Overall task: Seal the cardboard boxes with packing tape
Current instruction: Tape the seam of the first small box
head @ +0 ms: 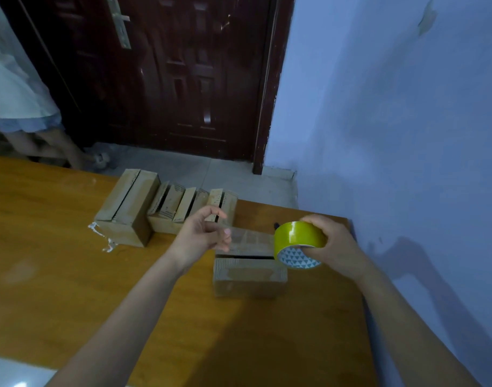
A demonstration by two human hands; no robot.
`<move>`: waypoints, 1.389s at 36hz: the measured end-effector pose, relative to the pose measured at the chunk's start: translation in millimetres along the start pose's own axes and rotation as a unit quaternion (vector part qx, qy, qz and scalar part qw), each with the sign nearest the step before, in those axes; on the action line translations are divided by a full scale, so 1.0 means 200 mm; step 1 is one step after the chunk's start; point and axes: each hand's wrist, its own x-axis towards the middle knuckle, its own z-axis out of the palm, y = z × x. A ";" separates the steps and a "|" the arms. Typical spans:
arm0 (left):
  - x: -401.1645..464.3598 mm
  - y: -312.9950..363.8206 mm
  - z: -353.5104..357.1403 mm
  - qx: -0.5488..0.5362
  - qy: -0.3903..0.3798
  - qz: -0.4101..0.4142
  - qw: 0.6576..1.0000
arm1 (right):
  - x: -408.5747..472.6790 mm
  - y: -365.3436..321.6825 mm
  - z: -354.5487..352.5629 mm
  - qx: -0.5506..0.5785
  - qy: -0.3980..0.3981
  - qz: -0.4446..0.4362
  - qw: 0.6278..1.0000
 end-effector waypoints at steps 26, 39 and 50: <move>0.11 -0.34 -0.07 -0.060 0.115 -0.136 0.982 | -0.01 0.39 -0.02 -0.251 -0.142 0.091 0.953; 0.15 -0.54 -0.06 -0.224 0.161 -0.115 0.954 | 0.16 0.43 0.09 -0.367 -0.196 0.020 0.909; 0.14 -0.61 -0.08 -0.219 0.148 -0.089 0.960 | 0.18 0.49 0.18 -0.379 -0.234 0.031 0.895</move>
